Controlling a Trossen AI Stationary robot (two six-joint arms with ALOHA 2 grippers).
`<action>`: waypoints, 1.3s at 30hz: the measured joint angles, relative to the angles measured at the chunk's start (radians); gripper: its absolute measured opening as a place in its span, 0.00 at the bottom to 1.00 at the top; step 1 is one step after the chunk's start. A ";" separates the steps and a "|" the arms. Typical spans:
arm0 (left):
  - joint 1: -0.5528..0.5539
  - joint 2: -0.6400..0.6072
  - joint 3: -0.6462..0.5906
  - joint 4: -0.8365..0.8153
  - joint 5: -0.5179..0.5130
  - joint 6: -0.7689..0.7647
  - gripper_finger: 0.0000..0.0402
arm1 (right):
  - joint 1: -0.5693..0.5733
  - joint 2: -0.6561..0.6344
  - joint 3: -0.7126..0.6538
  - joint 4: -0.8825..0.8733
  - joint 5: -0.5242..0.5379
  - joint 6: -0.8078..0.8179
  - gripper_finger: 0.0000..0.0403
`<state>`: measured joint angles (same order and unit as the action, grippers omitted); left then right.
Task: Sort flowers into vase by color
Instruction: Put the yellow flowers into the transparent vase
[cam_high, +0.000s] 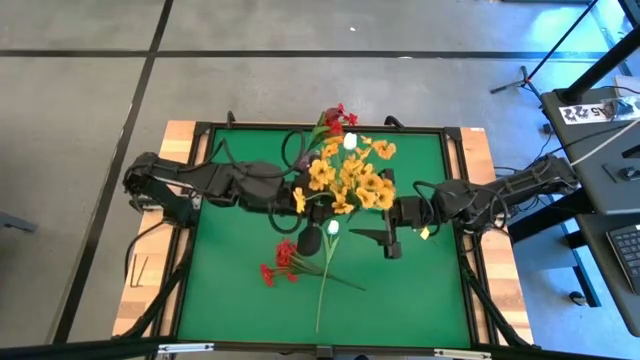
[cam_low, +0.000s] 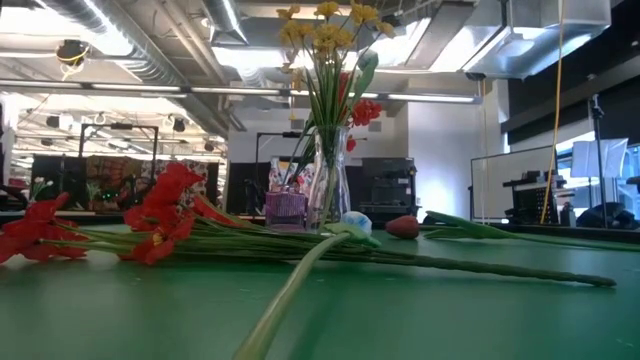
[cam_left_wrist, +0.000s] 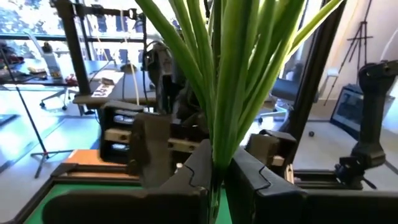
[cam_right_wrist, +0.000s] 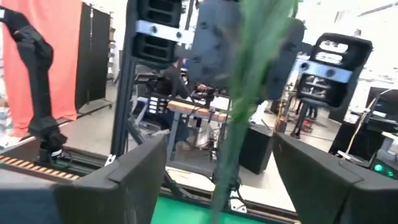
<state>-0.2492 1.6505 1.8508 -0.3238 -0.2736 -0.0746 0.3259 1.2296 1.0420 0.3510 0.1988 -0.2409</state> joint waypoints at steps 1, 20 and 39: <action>-0.001 0.000 -0.005 0.000 0.001 0.000 0.05 | -0.003 0.002 0.000 -0.002 0.000 0.004 0.69; -0.002 0.000 -0.044 -0.004 -0.036 0.009 0.06 | -0.032 0.001 0.000 -0.069 -0.007 0.053 0.02; -0.078 -0.083 -0.043 -0.051 -0.343 0.109 0.41 | -0.032 -0.102 0.000 -0.140 0.183 0.008 0.03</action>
<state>-0.3269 1.5676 1.8076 -0.3744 -0.6168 0.0347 0.2939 1.1278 1.0420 0.2112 0.3822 -0.2329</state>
